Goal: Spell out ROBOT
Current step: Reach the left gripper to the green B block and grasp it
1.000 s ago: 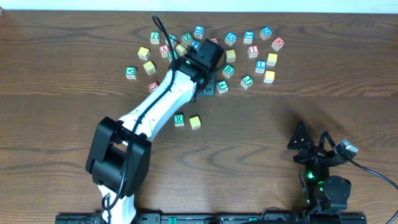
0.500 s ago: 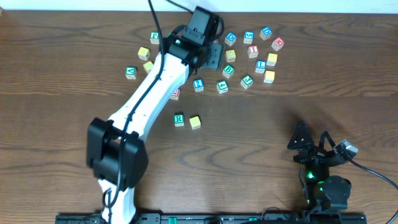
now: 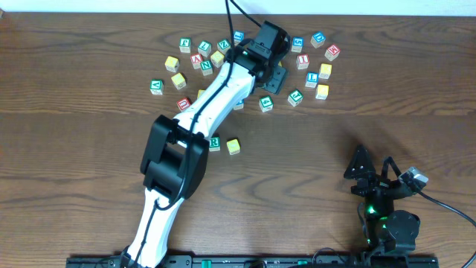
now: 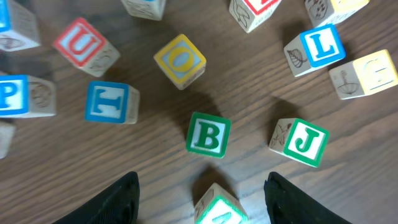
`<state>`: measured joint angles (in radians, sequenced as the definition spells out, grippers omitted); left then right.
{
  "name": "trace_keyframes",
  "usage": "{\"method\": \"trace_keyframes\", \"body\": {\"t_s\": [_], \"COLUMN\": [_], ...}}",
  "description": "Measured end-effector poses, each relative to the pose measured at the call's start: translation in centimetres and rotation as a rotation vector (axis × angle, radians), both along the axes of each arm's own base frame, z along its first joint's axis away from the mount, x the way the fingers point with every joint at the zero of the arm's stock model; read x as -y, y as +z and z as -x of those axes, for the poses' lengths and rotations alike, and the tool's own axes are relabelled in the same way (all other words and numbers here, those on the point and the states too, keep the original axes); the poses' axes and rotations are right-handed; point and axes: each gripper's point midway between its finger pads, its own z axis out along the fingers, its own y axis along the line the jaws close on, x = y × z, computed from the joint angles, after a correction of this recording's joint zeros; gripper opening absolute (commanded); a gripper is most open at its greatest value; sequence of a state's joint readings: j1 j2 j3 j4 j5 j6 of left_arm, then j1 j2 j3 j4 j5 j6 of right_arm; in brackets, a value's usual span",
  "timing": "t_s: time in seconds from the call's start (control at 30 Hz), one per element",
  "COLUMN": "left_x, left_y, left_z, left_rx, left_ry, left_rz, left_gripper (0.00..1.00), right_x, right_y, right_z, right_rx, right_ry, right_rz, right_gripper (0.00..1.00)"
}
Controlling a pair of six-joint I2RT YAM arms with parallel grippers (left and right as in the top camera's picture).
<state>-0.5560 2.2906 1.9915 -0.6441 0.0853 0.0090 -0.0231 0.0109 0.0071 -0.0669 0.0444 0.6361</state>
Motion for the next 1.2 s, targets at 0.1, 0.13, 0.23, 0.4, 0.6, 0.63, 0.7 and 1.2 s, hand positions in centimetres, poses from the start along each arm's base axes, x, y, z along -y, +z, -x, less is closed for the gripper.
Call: {"method": "trace_keyframes", "body": {"t_s": [0.1, 0.13, 0.23, 0.4, 0.6, 0.63, 0.7, 1.2], "left_x": [0.3, 0.4, 0.6, 0.8, 1.3, 1.4, 1.5, 1.4], "left_y": [-1.4, -2.0, -3.3, -4.0, -3.5, -3.4, -3.4, -7.4], "left_z": [-0.2, -0.3, -0.6, -1.0, -1.8, -1.9, -2.0, -2.3], "left_rx": [-0.006, -0.007, -0.007, -0.001, 0.038, 0.044, 0.051, 0.027], "left_ry": [-0.011, -0.015, -0.023, -0.026, -0.029, -0.031, -0.032, -0.031], "left_rz": [-0.01, -0.013, -0.018, -0.016, 0.004, 0.007, 0.01, -0.021], "left_gripper": [0.63, 0.63, 0.63, 0.63, 0.63, 0.63, 0.63, 0.58], "right_x": [0.0, 0.0, 0.0, 0.0, 0.0, 0.0, 0.0, 0.0], "right_y": [0.0, 0.0, 0.0, 0.0, 0.0, 0.0, 0.0, 0.0], "right_z": [0.0, 0.0, 0.0, 0.0, 0.0, 0.0, 0.0, 0.0], "right_rx": [0.0, 0.0, 0.0, 0.0, 0.0, 0.0, 0.0, 0.0], "right_ry": [0.0, 0.0, 0.0, 0.0, 0.0, 0.0, 0.0, 0.0], "right_rz": [0.0, 0.0, 0.0, 0.0, 0.0, 0.0, 0.0, 0.0], "right_gripper": [0.99, 0.99, 0.99, 0.99, 0.99, 0.99, 0.99, 0.99]}}
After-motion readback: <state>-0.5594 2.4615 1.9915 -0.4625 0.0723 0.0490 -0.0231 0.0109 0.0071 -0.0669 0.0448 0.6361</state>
